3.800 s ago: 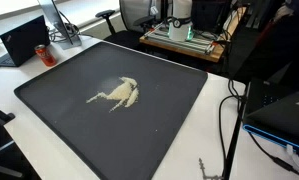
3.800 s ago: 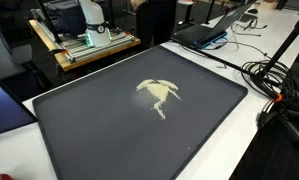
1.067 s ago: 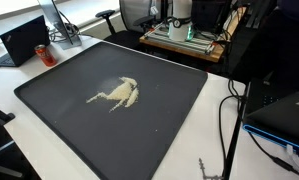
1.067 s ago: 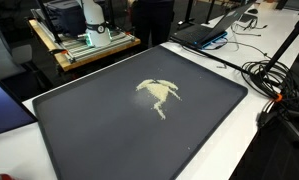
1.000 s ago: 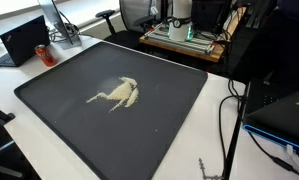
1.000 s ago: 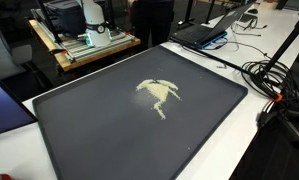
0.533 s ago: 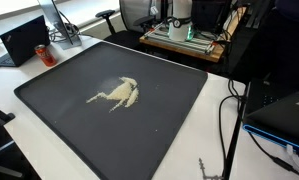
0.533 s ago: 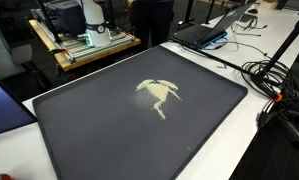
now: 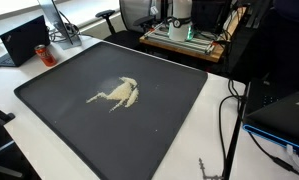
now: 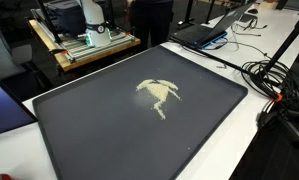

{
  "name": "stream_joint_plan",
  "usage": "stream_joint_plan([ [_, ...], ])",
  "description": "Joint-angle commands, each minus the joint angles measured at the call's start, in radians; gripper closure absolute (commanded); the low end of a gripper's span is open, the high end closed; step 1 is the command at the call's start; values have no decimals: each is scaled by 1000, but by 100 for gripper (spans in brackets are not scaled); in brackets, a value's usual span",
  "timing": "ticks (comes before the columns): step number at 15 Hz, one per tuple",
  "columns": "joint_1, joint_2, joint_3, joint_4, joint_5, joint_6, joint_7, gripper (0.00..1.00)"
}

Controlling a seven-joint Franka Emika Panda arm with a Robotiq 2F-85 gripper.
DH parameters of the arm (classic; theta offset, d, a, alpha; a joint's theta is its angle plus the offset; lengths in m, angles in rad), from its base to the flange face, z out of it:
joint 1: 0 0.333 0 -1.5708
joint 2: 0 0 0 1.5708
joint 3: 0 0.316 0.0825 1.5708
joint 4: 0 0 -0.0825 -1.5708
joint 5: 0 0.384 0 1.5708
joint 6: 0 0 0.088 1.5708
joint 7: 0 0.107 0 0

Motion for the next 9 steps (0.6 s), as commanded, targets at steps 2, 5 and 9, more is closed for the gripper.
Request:
stream_joint_plan([
  [2, -58, -38, -1, -31, -19, 31, 20, 99],
  [5, -66, 24, 68, 1, 29, 186, 148, 99],
  [9, -64, 170, 200, 54, -20, 475, 382, 99],
])
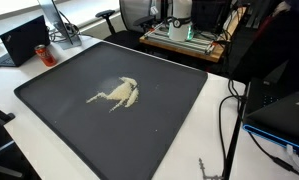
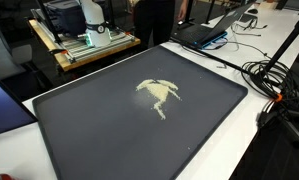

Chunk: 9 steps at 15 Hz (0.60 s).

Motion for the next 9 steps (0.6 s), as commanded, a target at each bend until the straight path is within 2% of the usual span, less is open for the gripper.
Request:
stream_joint_plan([
  [1, -13, 170, 125, 78, -57, 211, 215, 99],
  [3, -36, 269, 184, 120, -161, 294, 336, 99],
  [4, -50, 326, 198, 152, -227, 291, 387, 99],
  [5, 6, 214, 150, 68, -158, 285, 314, 99],
  [7, 8, 266, 157, 82, -171, 297, 331, 96],
  [9, 9, 255, 151, 81, -171, 297, 328, 96],
])
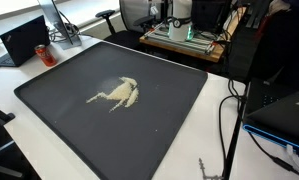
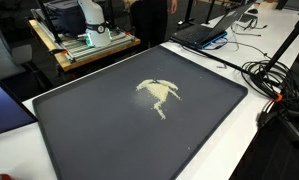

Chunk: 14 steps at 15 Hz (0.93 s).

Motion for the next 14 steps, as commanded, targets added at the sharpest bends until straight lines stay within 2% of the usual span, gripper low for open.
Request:
stream_joint_plan([
  [1, 17, -6, -16, 1, -8, -1, 6, 96],
  [2, 12, -36, -19, -22, -14, 6, 7, 99],
  [5, -59, 53, 25, -16, -160, 124, 150, 99],
  [6, -84, 83, 38, -15, -229, 167, 203, 99],
  [9, -136, 192, 60, 17, -428, 192, 344, 99],
  [11, -139, 275, 57, 55, -513, 158, 413, 99],
  [14, -106, 389, 38, 108, -572, 143, 478, 99],
])
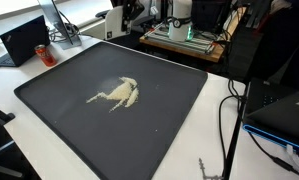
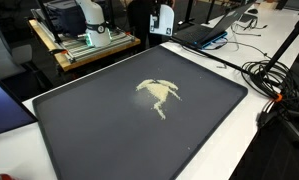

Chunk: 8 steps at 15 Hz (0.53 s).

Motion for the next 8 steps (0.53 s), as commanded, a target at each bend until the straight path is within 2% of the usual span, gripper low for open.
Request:
stream_joint_plan([
  [1, 32, 158, -13, 107, -67, -33, 92, 99],
  [3, 54, 228, -34, 145, -79, -30, 128, 99],
  [8, 113, 360, -93, 236, -48, -5, 114, 99],
])
